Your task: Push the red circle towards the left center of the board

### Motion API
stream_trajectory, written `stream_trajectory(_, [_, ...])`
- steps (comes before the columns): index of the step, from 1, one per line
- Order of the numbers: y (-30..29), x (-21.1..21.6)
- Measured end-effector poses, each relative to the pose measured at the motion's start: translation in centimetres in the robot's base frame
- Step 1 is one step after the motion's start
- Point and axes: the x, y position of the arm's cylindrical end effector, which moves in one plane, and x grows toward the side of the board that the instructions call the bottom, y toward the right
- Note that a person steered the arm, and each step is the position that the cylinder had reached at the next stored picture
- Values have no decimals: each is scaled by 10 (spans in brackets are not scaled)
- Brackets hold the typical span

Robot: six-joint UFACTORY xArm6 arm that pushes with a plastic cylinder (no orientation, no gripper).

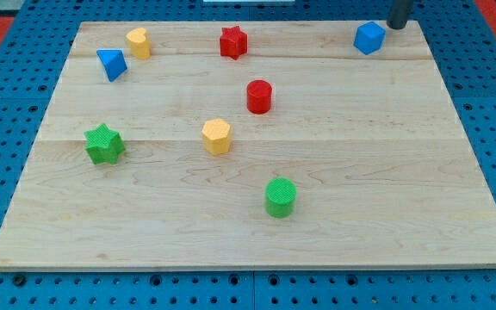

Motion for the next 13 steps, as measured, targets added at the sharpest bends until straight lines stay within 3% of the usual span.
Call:
stream_trajectory(1, [-46, 11])
stream_trajectory(3, [-10, -2])
stream_trajectory(5, [47, 49])
stream_trajectory(10, [46, 58])
stream_trajectory(11, [41, 91])
stream_trajectory(13, [-83, 139])
